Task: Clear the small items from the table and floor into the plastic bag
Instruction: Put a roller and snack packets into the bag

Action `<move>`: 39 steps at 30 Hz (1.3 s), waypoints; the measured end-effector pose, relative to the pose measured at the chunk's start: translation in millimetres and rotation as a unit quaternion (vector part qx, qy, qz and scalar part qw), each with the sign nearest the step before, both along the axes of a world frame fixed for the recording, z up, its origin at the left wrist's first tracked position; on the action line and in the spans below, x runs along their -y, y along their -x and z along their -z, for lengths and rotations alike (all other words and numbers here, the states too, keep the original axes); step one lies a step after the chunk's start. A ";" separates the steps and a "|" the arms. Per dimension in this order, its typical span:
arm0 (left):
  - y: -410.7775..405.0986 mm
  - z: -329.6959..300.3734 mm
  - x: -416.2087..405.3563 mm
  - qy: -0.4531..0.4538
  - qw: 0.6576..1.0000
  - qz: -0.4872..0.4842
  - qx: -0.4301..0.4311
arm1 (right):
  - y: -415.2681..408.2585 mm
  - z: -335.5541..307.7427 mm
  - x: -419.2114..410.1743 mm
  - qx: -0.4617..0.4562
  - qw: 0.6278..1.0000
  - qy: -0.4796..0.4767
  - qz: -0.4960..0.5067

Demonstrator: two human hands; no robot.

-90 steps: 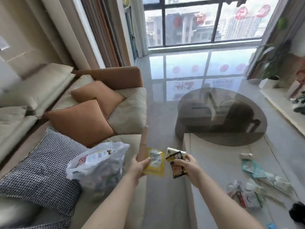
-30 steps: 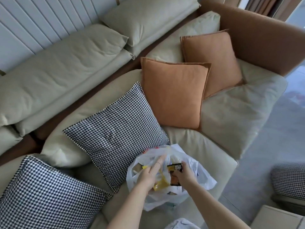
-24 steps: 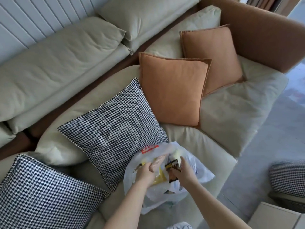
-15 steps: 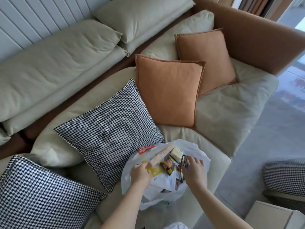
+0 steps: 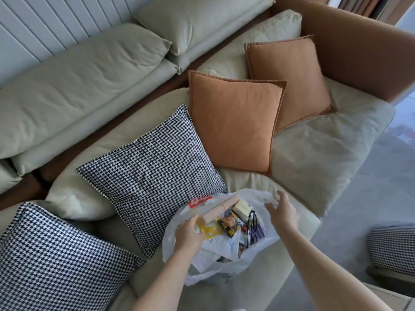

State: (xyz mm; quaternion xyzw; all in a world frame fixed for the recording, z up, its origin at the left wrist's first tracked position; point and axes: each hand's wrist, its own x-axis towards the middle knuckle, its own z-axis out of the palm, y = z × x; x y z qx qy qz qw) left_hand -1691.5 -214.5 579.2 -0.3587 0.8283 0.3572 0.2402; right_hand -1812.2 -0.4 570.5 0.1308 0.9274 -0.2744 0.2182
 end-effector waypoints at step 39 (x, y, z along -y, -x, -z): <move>-78.4 -152.1 -51.4 -0.071 0.953 0.286 -0.070 | -195.1 -135.4 -37.4 -0.021 0.981 0.141 0.128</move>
